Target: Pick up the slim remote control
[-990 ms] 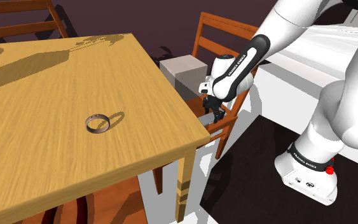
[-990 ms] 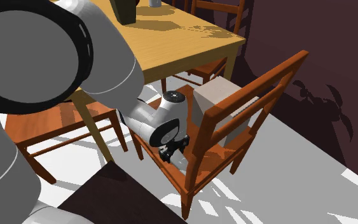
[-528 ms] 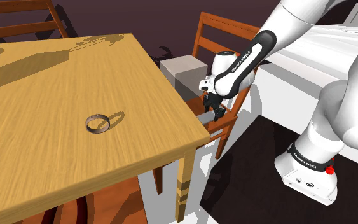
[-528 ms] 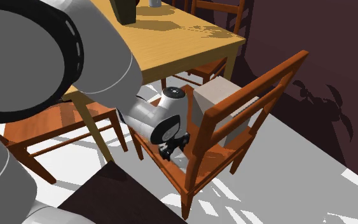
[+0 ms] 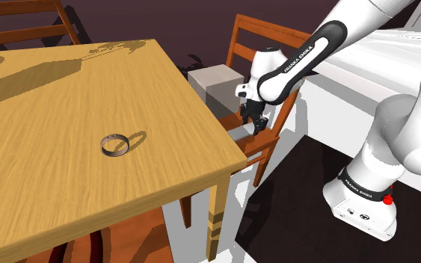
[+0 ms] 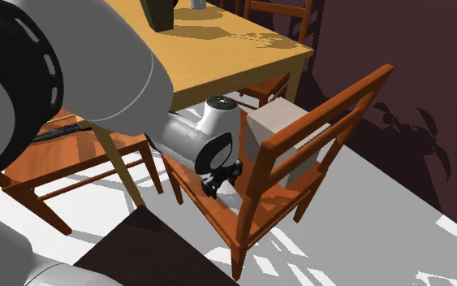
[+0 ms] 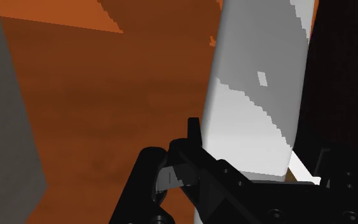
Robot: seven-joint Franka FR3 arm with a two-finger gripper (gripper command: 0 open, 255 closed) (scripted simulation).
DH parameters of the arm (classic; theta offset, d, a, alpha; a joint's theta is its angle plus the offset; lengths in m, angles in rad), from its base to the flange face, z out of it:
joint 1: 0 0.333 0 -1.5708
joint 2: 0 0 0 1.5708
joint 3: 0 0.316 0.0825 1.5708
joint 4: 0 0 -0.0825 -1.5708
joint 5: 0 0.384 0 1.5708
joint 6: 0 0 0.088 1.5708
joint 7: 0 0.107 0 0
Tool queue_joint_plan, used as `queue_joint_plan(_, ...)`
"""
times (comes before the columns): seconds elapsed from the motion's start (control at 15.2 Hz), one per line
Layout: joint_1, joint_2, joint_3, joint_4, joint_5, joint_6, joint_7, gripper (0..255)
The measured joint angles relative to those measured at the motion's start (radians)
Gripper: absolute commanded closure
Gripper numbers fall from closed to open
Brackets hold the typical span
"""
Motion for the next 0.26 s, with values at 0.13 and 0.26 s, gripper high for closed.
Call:
queue_joint_plan(0.13,-0.004,-0.034,-0.002,0.001,-0.024,-0.032,0.016,255)
queue_joint_plan(0.26,-0.006,-0.060,-0.001,0.003,-0.041,-0.059,0.029,255)
